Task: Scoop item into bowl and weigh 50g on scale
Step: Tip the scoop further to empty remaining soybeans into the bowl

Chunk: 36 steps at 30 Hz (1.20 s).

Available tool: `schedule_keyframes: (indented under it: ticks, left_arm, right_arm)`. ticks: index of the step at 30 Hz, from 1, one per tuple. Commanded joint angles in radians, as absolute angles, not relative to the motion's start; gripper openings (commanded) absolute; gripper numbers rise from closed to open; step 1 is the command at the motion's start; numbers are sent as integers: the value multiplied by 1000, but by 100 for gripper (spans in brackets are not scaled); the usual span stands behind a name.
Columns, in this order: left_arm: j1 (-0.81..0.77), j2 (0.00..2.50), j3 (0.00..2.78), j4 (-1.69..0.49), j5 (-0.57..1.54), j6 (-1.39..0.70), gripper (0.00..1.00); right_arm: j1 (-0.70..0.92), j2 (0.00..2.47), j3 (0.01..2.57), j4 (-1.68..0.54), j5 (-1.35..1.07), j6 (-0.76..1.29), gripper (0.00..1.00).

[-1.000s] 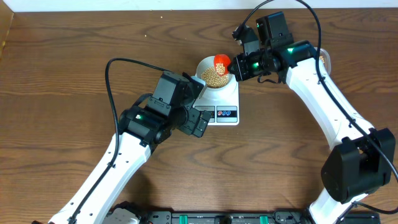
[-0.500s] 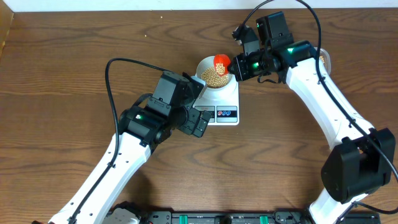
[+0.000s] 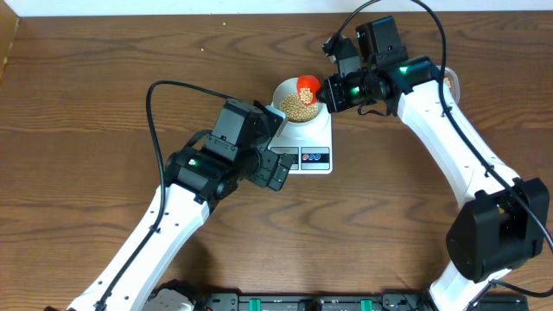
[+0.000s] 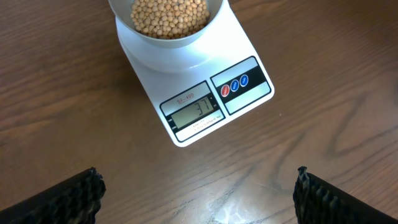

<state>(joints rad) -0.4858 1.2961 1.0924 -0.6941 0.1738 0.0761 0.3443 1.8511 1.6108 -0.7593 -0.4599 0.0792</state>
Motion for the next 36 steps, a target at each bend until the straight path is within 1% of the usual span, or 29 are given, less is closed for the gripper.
schedule_keyframes:
  ticks: [1,22,30,36]
  left_arm:
    - [-483,1294,1084,-696,161,82,99]
    - [-483,1294,1084,-696,161,82,99]
    - [-483,1294,1084,-696,161,82,99]
    - [-483,1294,1084,-696,161,82,99]
  right_arm:
    - [342,1836,1627,-760,-471,73,1]
    - [342,1836,1627,-759,-489,62,1]
    - [342,1836,1627,-760,-490,28,1]
    - [342,1836,1627,-810,-489,6,1]
